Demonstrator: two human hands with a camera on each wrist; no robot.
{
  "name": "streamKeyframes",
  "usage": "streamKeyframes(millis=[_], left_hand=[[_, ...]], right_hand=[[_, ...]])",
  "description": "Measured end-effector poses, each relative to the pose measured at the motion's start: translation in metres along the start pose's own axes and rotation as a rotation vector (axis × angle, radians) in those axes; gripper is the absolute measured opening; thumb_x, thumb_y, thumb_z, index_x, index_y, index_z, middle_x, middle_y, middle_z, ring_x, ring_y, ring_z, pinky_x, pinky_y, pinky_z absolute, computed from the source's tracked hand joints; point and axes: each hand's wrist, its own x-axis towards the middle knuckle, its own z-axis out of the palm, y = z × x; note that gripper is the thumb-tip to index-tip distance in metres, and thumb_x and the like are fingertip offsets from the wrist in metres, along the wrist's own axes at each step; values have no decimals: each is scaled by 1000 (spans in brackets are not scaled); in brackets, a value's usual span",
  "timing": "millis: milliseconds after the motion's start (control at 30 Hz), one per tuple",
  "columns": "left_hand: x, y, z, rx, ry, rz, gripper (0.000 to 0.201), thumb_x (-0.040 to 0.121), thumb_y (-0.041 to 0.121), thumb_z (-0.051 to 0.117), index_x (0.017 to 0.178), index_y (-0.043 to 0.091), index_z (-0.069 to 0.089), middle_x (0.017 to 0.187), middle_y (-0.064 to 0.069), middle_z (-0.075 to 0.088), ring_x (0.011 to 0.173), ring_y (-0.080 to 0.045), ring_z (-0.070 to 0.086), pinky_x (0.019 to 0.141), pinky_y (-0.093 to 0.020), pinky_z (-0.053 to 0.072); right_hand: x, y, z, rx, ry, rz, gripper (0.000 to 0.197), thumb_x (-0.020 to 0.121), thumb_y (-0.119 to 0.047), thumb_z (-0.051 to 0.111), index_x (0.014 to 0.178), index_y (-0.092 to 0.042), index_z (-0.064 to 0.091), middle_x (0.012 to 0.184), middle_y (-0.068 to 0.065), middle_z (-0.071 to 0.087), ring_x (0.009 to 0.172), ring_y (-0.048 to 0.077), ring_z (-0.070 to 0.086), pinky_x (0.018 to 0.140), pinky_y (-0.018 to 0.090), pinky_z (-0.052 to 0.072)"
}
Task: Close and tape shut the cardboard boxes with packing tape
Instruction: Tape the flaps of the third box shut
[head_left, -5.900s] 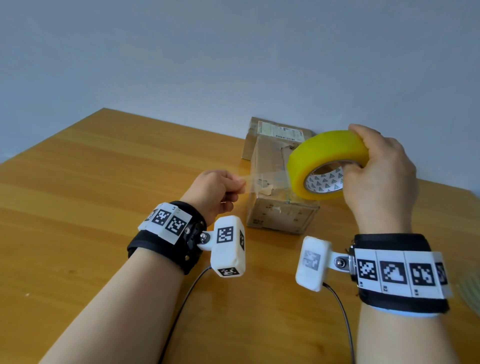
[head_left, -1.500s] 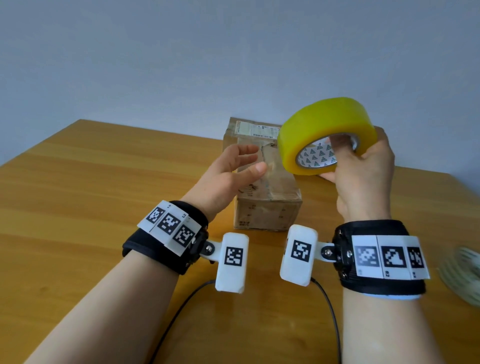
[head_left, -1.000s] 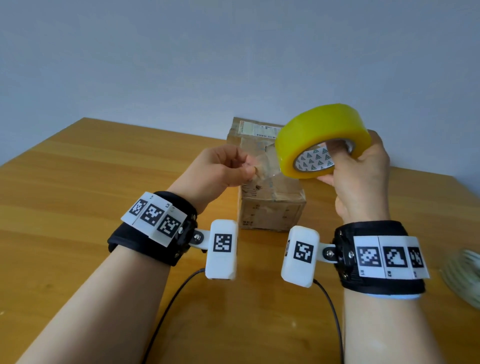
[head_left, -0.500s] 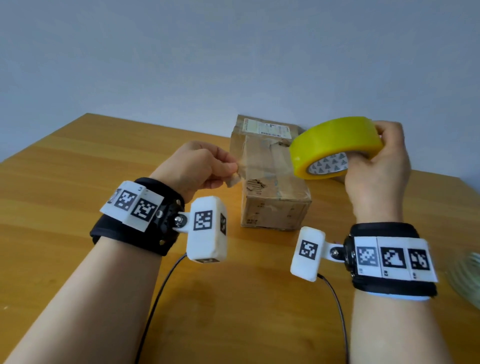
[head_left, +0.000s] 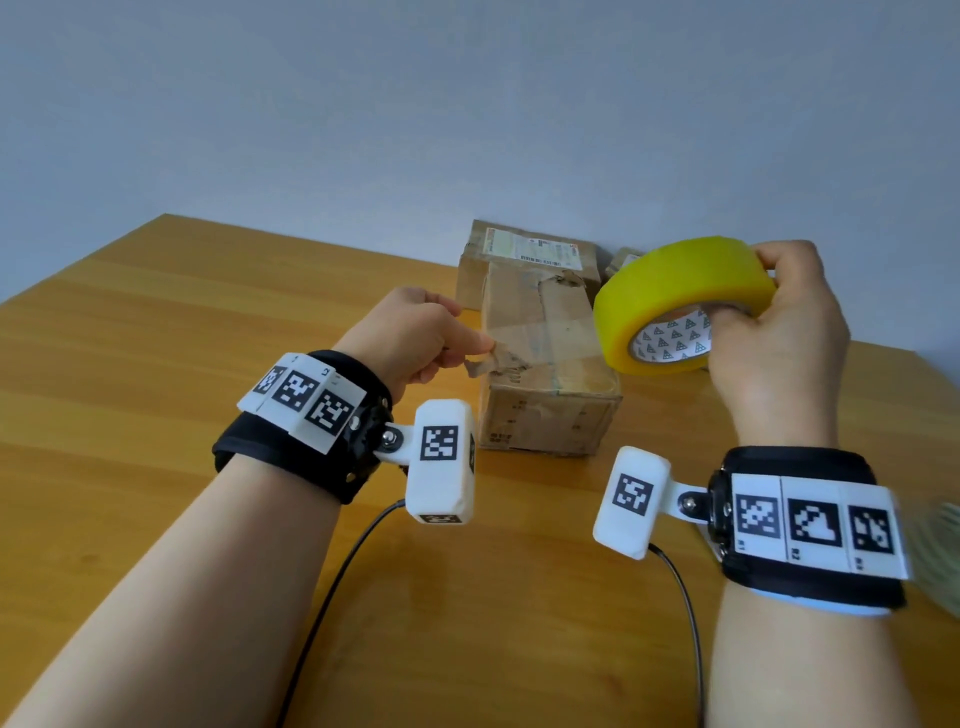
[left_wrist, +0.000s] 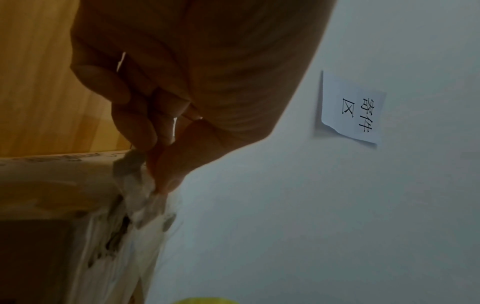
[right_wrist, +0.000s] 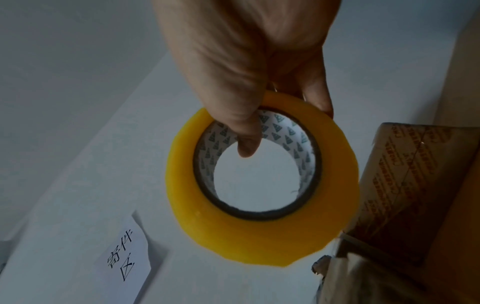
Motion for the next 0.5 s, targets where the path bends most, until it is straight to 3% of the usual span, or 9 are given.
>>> streamKeyframes(millis=[100, 333, 500], left_hand=[[2, 0, 3, 26, -16, -15, 51, 71, 9, 84, 112, 14, 54, 72, -4, 63, 58, -13, 50, 52, -27, 37], [4, 2, 10, 15, 13, 28, 58, 70, 13, 87, 119, 16, 54, 91, -5, 65, 73, -14, 56, 58, -27, 41], [4, 0, 12, 14, 1, 16, 59, 71, 13, 86, 120, 16, 53, 95, -6, 65, 74, -14, 55, 57, -27, 40]], right_hand=[[2, 4, -2, -42, -28, 9, 35, 93, -8, 62, 127, -17, 57, 119, 8, 65, 107, 34, 60, 84, 46, 52], [3, 8, -5, -41, -40, 41, 35, 92, -9, 64, 125, -19, 58, 117, 5, 64, 105, 31, 60, 82, 43, 50], [3, 9, -4, -53, -44, 52, 35, 92, -10, 65, 125, -21, 58, 119, 6, 65, 107, 33, 61, 85, 47, 53]])
